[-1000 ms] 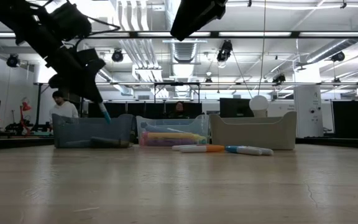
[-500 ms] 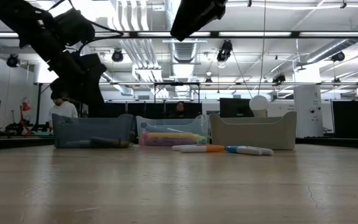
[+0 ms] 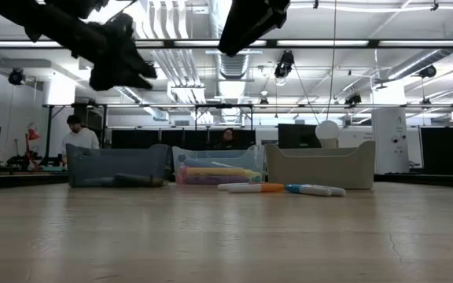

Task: Pick & Place Markers
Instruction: Put the light blue mini marker into the black bin

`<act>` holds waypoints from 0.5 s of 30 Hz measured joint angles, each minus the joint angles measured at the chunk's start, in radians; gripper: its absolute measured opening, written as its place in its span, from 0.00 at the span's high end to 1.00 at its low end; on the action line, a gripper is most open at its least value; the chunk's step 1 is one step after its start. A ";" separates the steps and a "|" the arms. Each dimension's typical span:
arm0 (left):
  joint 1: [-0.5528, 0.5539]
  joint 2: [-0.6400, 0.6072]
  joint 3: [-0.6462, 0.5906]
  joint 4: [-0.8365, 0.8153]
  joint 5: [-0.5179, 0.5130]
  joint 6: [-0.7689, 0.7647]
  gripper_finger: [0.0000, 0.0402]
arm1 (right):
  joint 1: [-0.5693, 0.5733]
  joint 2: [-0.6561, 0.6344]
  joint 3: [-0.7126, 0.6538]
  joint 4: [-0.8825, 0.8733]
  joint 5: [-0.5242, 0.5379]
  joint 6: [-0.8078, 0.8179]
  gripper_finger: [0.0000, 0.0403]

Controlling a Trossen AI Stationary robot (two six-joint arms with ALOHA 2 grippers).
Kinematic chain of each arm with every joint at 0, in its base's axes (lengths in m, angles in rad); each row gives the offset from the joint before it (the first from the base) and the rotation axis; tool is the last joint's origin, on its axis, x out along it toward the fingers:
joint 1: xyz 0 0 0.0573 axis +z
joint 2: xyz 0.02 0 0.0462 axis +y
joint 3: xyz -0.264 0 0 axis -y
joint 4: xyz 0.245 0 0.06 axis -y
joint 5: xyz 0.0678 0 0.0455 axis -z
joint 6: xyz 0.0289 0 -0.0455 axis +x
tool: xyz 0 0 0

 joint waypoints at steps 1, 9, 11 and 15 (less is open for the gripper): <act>-0.014 -0.001 -0.006 0.032 0.021 0.000 0.61 | -0.001 0.000 -0.005 -0.001 0.001 0.001 0.53; -0.189 0.000 -0.029 0.178 0.080 0.021 0.61 | 0.002 0.000 -0.094 -0.058 0.000 0.030 0.53; -0.244 0.000 -0.029 0.217 0.080 0.037 0.61 | 0.002 0.000 -0.128 -0.059 -0.002 0.049 0.53; -0.356 0.000 -0.033 0.289 0.080 0.054 0.61 | 0.003 0.000 -0.194 -0.054 -0.013 0.111 0.53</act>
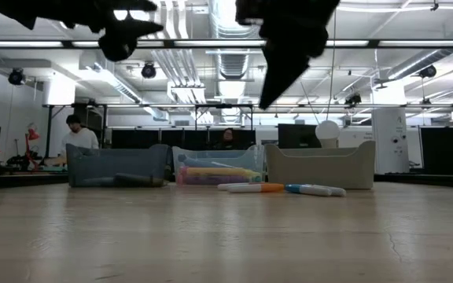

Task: Pick & Place Markers
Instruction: Put the light blue mini marker into the black bin

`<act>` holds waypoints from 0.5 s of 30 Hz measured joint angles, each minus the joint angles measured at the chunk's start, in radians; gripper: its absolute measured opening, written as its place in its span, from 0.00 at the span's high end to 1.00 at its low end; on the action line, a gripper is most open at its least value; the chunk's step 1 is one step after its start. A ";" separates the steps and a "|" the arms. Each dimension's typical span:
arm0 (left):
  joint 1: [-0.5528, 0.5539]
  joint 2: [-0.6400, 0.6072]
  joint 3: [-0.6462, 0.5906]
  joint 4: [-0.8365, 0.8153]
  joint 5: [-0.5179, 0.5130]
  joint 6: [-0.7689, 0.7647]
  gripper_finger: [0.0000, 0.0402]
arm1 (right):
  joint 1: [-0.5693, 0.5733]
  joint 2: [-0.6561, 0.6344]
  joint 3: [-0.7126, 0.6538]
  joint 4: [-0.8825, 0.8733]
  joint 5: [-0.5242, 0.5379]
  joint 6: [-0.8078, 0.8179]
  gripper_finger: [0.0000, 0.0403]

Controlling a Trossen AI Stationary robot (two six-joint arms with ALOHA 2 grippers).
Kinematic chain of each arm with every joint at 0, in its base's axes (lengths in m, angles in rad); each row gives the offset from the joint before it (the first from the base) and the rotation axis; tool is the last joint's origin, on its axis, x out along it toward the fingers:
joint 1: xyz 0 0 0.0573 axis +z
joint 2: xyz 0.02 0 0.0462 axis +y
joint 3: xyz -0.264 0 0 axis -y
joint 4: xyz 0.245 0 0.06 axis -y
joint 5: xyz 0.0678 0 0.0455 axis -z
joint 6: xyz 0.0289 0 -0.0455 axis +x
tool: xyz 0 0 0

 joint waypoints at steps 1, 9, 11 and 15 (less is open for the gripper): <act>-0.029 0.000 -0.004 0.020 0.000 0.002 0.61 | 0.000 0.000 -0.016 -0.001 -0.005 0.024 0.53; -0.225 0.000 -0.018 0.084 -0.101 0.040 0.61 | 0.012 0.000 -0.146 0.039 -0.037 0.282 0.53; -0.248 0.000 -0.020 0.087 -0.108 0.058 0.61 | 0.011 0.000 -0.179 0.039 -0.032 0.333 0.53; -0.265 0.001 -0.025 0.100 -0.110 0.056 0.61 | 0.009 0.000 -0.219 0.051 -0.009 0.449 0.54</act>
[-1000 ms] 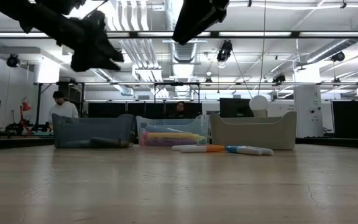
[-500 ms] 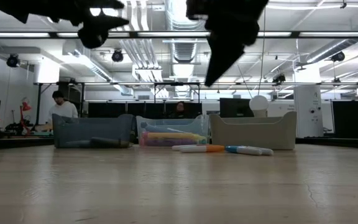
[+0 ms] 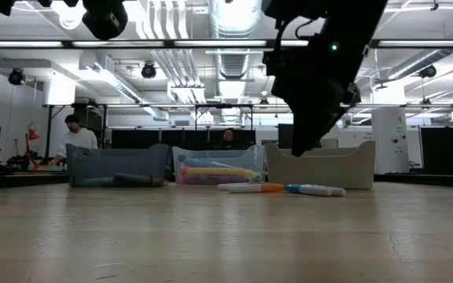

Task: Pick & Place Markers
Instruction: Put the light blue mini marker into the black bin

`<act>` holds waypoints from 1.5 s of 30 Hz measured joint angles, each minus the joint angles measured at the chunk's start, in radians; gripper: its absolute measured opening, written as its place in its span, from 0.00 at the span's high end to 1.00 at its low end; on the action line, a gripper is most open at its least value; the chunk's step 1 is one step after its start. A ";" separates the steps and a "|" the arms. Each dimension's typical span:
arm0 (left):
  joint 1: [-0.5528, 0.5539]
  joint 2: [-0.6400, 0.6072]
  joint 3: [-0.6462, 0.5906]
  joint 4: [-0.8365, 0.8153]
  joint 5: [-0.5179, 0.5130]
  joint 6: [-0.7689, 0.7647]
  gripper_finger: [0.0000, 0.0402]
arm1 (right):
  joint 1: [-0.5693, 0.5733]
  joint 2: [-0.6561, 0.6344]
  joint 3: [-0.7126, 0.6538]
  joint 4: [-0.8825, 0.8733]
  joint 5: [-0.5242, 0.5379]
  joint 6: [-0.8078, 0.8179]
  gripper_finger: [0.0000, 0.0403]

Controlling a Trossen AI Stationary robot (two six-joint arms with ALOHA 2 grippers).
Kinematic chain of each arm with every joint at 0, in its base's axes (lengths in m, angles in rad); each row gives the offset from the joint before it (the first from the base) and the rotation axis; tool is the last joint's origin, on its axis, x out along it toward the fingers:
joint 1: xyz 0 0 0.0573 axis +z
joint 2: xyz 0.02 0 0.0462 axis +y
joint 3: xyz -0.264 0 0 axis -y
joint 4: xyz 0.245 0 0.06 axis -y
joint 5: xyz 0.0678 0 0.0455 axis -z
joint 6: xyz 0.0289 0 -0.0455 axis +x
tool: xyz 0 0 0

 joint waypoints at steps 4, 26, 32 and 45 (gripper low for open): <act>-0.002 0.006 0.000 0.000 -0.004 0.000 0.61 | 0.000 0.000 -0.028 0.009 -0.020 0.085 0.56; -0.001 0.008 0.000 0.026 -0.008 0.003 0.61 | -0.007 0.069 -0.087 0.103 -0.062 0.145 0.68; -0.001 0.010 0.000 0.026 -0.008 0.004 0.61 | -0.017 0.096 -0.088 0.119 -0.075 0.139 0.70; -0.001 0.010 -0.002 -0.003 -0.008 -0.031 0.61 | -0.017 0.105 -0.072 0.183 -0.130 0.009 0.95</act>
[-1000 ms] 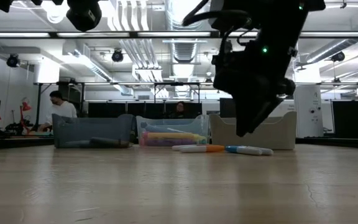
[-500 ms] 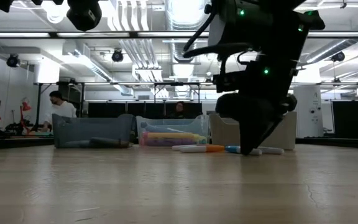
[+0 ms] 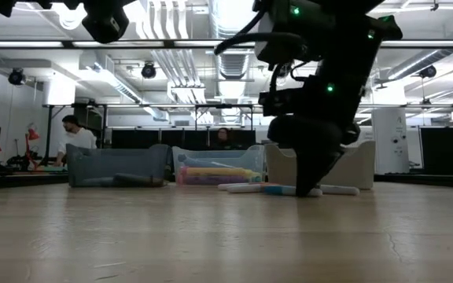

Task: Pick & Place Markers
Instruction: Put the light blue mini marker into the black bin

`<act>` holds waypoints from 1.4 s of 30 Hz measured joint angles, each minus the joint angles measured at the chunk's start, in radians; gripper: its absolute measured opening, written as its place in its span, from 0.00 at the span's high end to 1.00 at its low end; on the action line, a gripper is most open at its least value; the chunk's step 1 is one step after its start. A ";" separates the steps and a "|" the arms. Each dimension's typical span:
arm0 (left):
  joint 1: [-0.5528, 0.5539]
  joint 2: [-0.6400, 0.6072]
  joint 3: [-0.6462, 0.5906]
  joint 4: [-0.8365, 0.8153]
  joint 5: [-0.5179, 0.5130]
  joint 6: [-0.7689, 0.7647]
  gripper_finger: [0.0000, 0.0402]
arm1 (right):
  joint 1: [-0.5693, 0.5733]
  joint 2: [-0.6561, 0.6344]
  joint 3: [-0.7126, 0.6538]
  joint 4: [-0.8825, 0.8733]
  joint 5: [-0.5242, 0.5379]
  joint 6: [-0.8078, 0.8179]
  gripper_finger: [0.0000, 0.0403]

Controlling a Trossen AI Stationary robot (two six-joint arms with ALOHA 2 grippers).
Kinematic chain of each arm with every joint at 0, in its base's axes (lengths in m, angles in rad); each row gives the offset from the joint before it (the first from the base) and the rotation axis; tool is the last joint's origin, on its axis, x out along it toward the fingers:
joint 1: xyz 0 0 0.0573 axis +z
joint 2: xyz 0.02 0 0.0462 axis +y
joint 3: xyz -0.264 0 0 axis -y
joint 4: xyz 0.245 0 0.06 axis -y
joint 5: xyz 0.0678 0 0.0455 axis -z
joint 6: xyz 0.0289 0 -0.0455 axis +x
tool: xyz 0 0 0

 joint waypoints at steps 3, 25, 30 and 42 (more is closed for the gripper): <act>0.000 0.000 0.000 -0.009 0.000 0.007 0.61 | 0.001 0.002 0.015 0.003 -0.011 -0.039 0.94; 0.000 0.012 -0.148 0.115 -0.076 0.249 0.61 | 0.085 -0.038 0.364 0.004 0.278 -0.397 0.95; 0.000 0.012 -0.182 0.164 -0.111 0.246 0.61 | 0.113 -0.039 0.387 0.046 0.432 -0.465 0.95; 0.000 0.106 -0.193 0.292 -0.124 0.226 0.61 | 0.118 -0.039 0.388 0.293 0.457 -0.690 0.99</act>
